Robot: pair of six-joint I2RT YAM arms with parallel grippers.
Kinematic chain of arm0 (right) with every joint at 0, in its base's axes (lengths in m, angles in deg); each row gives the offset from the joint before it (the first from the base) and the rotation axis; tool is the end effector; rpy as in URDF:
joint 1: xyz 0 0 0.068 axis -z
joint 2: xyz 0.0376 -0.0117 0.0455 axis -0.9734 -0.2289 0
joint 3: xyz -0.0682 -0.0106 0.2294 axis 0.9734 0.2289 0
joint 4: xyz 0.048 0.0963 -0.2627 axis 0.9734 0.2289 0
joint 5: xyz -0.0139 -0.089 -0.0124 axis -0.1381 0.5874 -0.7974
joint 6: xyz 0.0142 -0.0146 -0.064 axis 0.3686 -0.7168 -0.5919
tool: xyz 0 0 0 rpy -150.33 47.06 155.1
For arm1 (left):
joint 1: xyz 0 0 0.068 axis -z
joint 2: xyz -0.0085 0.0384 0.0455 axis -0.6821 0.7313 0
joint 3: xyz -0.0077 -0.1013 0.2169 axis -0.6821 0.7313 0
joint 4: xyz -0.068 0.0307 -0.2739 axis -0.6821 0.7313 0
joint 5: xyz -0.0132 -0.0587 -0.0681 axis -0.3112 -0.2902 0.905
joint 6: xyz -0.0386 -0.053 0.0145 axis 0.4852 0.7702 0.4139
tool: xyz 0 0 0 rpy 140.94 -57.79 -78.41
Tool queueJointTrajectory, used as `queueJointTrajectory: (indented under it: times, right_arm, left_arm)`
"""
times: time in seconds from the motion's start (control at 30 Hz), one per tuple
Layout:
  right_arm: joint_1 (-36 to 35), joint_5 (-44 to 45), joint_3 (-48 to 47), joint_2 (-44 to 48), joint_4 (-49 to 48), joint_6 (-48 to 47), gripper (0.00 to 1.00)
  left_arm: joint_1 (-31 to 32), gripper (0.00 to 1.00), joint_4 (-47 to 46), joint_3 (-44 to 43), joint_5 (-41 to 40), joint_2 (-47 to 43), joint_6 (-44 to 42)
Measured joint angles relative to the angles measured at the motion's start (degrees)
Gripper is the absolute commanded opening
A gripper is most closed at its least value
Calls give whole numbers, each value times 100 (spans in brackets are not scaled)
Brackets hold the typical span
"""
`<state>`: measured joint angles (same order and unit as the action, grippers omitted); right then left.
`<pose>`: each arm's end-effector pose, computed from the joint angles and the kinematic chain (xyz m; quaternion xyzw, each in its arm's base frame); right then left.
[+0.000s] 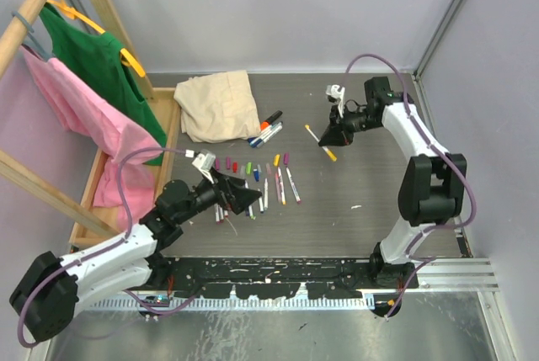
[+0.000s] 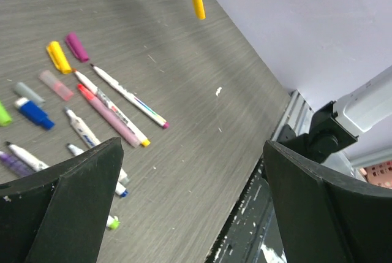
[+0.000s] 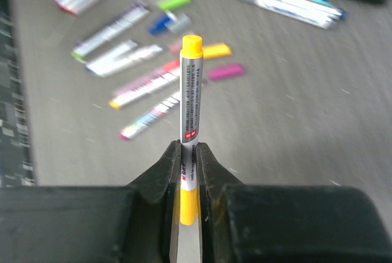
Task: Open the pen caps
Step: Pick up the pen from the center of the board.
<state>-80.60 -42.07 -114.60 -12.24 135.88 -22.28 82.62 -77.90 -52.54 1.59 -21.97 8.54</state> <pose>0.3692 0.0678 0.2142 -0.5009 0.7287 0.3327 0.3276 0.1848 -0.1710 0.1805 0.1103 0.7128 -0.4969 0.4825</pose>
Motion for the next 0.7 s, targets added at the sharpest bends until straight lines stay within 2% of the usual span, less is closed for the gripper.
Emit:
queueJointTrajectory:
  times: [0.23, 0.33, 0.53, 0.7]
  right_arm:
    - [42, -2059, 1038, 774, -9, 809, 1]
    - [44, -2483, 1134, 820, 297, 721, 1]
    - [83, -2653, 1174, 1010, 680, 581, 1]
    - [109, -2124, 1515, 1279, 35, 1241, 1]
  left_arm:
    - [887, 99, -638, 17, -507, 654, -13]
    - [1093, 99, -890, -50, -645, 1008, -11]
    - [1233, 99, -1412, -315, -732, 1786, 72]
    - [1311, 100, -1652, -474, -734, 2105, 216]
